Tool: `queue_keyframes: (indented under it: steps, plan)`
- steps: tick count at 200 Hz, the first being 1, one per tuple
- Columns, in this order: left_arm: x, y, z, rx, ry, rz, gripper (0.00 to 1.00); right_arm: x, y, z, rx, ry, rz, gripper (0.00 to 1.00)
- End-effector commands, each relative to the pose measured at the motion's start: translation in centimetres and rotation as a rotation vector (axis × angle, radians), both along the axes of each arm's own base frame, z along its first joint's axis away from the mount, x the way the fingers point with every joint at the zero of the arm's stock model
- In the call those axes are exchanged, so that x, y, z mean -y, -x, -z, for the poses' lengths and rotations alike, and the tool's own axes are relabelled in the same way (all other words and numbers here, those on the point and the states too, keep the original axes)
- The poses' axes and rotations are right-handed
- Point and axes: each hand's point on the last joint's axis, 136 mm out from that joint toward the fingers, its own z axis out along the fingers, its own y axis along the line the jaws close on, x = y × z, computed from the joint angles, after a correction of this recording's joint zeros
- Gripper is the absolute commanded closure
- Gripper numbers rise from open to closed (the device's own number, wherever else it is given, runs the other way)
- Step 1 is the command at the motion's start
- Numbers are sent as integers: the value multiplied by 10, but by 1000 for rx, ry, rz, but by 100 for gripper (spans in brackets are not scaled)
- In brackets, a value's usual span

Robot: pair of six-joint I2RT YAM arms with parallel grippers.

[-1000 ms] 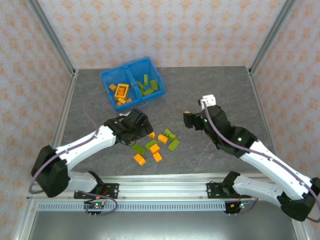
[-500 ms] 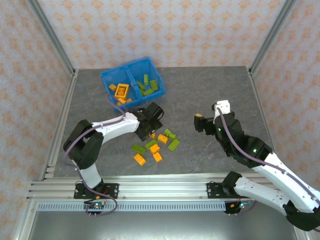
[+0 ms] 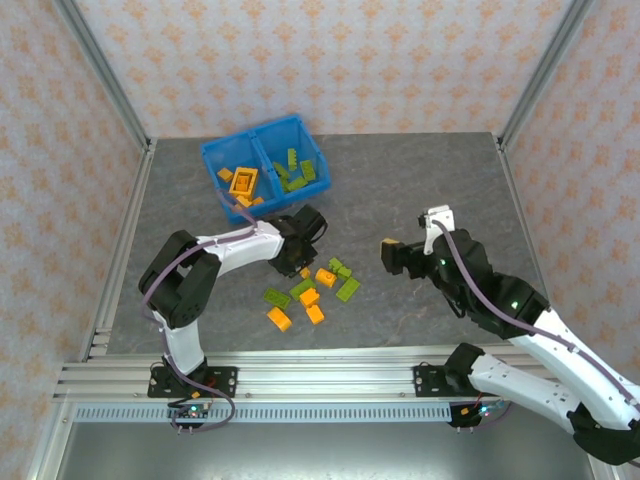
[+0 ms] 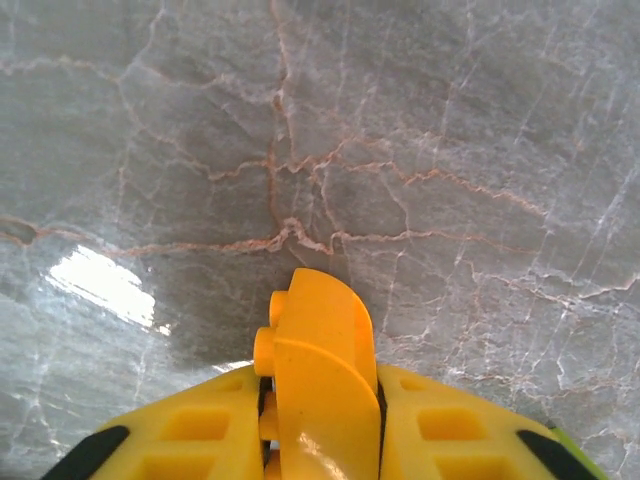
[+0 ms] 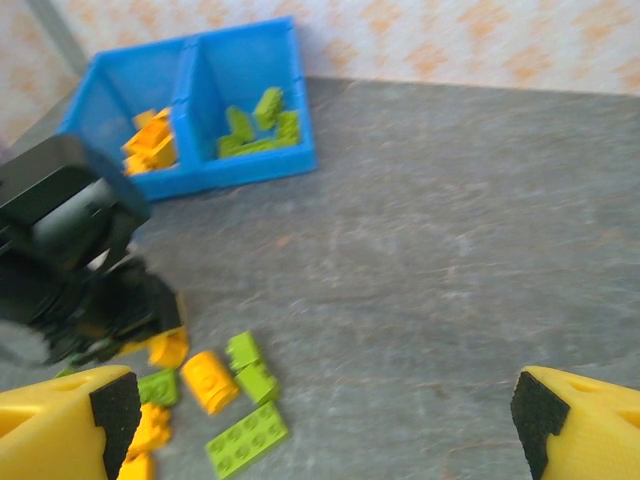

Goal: Sort the legos into containers by color

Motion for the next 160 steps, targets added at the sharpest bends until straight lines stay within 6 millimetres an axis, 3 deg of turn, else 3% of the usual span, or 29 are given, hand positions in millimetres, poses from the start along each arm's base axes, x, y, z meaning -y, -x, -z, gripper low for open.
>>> queue_keyframes:
  steps: [1,21,43,74,97,136,141,160]
  plan:
    - [-17,5,0,-31,-38,-2,83,-28,23,19,-127,-41,-181,4]
    - [-22,-4,-16,-8,-46,33,87,-43,34,23,-183,-61,-271,5]
    - [-37,-25,-57,71,-115,87,89,-51,38,19,-201,-87,-313,6]
    - [-82,-63,-125,198,-280,120,89,-54,31,12,-169,-124,-289,6]
    - [-117,-93,-157,260,-334,95,89,-52,23,13,-164,-122,-244,6]
    - [-158,-148,-173,282,-383,57,89,-55,17,11,-179,-137,-216,7]
    - [-161,-156,-161,256,-388,62,89,-56,17,11,-180,-140,-217,7]
    - [-164,-185,-146,244,-356,58,88,-56,17,9,-182,-146,-215,7]
